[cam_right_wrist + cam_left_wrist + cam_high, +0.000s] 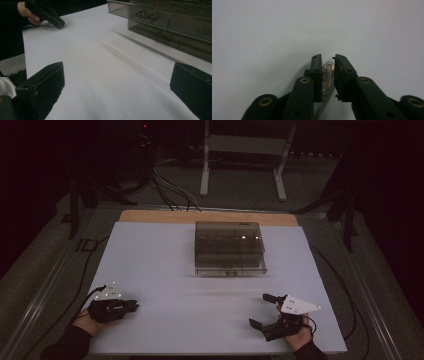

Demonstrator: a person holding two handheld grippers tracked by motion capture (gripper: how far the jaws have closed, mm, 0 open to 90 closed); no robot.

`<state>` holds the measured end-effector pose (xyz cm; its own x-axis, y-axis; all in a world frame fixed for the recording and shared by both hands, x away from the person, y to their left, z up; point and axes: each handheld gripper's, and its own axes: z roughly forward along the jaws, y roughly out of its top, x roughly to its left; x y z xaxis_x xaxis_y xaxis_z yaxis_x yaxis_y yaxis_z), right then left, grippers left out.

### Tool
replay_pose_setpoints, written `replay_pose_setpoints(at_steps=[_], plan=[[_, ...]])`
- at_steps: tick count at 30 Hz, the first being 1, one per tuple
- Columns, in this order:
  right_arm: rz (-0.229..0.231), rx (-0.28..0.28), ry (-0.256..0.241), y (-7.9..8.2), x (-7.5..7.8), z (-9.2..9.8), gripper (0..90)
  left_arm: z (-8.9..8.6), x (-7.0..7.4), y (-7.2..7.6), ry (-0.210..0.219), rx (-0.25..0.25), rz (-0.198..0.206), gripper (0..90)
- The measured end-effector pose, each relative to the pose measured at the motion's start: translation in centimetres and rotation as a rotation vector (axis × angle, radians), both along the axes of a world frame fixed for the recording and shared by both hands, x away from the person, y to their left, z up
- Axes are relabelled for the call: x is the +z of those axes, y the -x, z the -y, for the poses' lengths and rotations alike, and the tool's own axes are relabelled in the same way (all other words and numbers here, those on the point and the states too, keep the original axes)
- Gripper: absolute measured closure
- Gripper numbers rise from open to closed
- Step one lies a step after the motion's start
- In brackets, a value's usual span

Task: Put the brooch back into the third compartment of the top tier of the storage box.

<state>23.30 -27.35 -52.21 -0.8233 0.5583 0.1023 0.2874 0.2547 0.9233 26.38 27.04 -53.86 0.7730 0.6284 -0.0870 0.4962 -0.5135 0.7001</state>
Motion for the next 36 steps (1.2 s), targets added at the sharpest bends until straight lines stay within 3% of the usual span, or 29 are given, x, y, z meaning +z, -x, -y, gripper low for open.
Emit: replay_pose_setpoints(at_steps=[3,10,19,26,36], plan=[[0.003,0.000,0.000,0.0,0.0,0.0,0.0,-0.1,0.0,-0.1,-0.001,0.007,-0.006,85.9],[0.002,-0.001,0.001,0.0,0.0,0.0,0.0,0.2,0.3,-0.1,-0.031,0.013,-0.012,87.2],[0.000,-0.003,-0.001,0.1,0.1,0.0,0.0,0.3,1.4,0.1,0.009,0.035,-0.001,87.5],[0.003,-0.005,-0.001,0.1,0.1,0.0,0.0,1.1,2.2,0.1,0.030,0.001,-0.001,87.5],[0.007,-0.002,0.002,0.1,0.0,-0.1,0.0,3.1,2.9,-0.6,0.023,-0.053,-0.009,87.5]])
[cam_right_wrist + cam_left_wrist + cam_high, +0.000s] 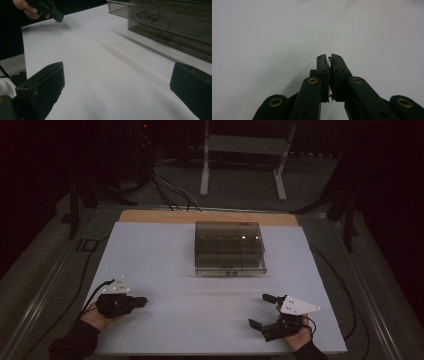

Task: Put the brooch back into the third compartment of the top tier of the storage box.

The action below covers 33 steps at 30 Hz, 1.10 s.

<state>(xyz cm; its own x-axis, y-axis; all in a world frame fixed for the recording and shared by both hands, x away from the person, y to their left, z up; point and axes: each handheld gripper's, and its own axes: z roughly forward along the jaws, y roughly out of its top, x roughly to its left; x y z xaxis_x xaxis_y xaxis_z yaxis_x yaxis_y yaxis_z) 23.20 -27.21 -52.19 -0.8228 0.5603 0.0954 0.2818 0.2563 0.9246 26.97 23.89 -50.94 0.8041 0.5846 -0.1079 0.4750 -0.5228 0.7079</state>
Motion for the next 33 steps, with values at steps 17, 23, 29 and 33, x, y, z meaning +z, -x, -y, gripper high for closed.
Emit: replay_pose_setpoints(at_steps=[17,23,29,33], plan=[[-0.003,-0.001,-0.006,0.0,0.0,0.1,0.0,4.9,1.7,-2.6,0.033,-0.097,0.000,87.4],[0.001,0.001,-0.005,0.0,0.0,0.2,0.0,6.7,2.4,-3.4,0.038,-0.134,0.007,87.4],[0.003,0.002,-0.008,0.0,0.0,0.2,0.0,8.4,3.1,-4.0,0.044,-0.165,0.016,87.5],[0.007,0.004,-0.013,0.0,0.0,0.2,0.0,9.5,3.6,-4.4,0.047,-0.189,0.021,87.4]])
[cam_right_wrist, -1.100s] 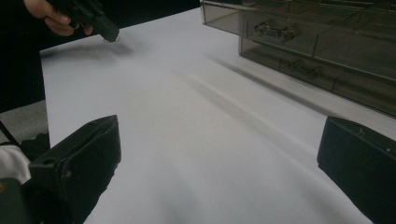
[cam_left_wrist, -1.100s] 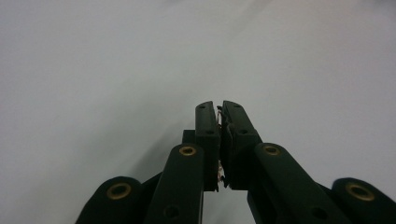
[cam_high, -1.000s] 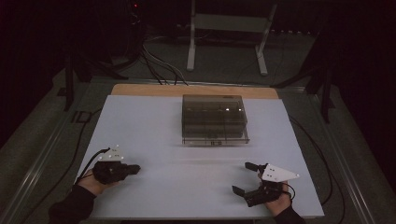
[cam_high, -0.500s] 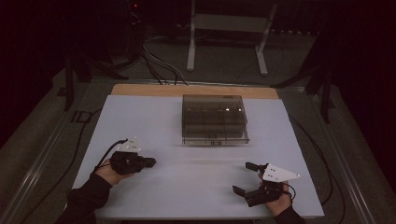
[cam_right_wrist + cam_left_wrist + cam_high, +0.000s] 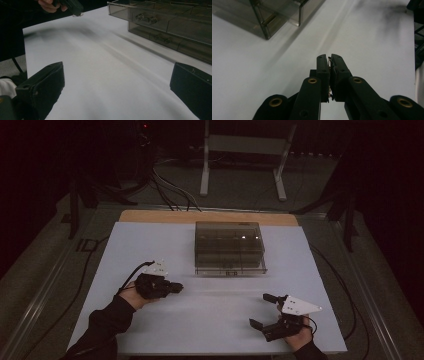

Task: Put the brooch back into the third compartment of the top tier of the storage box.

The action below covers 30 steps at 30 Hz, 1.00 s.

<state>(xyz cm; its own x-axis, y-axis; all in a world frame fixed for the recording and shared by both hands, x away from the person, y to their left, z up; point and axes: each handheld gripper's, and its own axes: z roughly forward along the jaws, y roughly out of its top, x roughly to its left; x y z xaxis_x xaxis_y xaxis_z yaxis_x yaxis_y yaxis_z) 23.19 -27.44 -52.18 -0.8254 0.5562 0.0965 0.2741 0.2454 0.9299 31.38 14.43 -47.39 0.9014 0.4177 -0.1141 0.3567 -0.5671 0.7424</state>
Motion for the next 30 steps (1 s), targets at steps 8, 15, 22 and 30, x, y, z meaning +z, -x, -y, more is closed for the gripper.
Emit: replay_pose_setpoints(at_steps=[8,15,22,30], plan=[[0.000,0.001,0.001,0.0,0.0,0.0,0.0,2.1,1.3,-0.6,0.001,-0.037,0.017,87.4],[-0.001,0.002,0.000,0.0,0.0,0.0,0.0,4.0,2.4,-1.2,0.007,-0.074,0.035,87.4],[0.002,0.002,0.001,0.0,0.0,0.0,0.0,5.7,3.3,-1.8,0.007,-0.103,0.044,87.4],[0.004,0.005,-0.001,0.0,0.1,0.0,0.0,7.7,4.0,-2.6,0.012,-0.133,0.048,87.4]])
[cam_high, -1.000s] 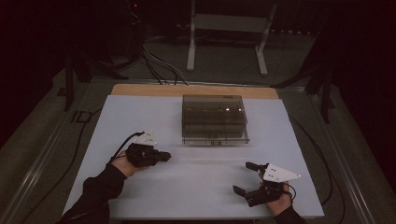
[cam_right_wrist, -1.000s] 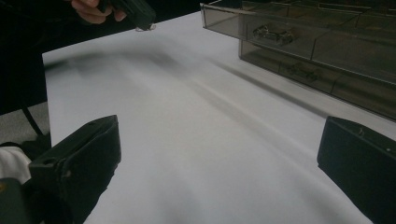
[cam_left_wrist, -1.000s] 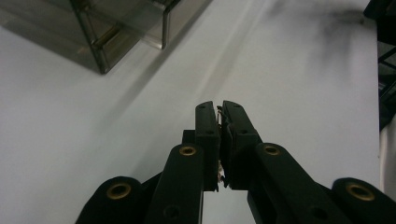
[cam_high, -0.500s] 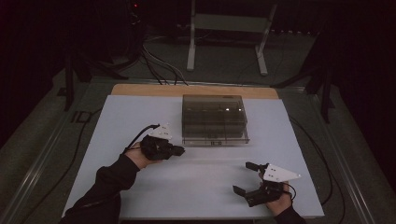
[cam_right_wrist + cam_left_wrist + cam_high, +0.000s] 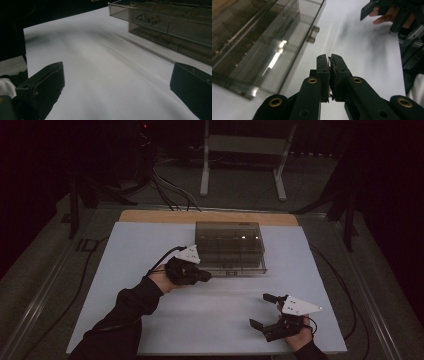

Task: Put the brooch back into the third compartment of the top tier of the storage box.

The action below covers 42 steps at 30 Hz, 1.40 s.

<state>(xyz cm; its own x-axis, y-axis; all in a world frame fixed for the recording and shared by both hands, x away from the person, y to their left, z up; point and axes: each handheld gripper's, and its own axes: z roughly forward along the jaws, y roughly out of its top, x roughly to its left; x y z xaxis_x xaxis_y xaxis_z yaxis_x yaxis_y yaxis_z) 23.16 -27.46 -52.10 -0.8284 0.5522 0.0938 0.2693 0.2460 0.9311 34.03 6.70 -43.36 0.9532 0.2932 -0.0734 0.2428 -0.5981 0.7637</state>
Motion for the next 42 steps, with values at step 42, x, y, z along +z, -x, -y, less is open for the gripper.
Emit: replay_pose_setpoints(at_steps=[42], plan=[[0.004,0.002,-0.011,0.1,0.2,0.1,0.0,8.9,3.1,-3.1,0.033,-0.058,0.011,87.4]])
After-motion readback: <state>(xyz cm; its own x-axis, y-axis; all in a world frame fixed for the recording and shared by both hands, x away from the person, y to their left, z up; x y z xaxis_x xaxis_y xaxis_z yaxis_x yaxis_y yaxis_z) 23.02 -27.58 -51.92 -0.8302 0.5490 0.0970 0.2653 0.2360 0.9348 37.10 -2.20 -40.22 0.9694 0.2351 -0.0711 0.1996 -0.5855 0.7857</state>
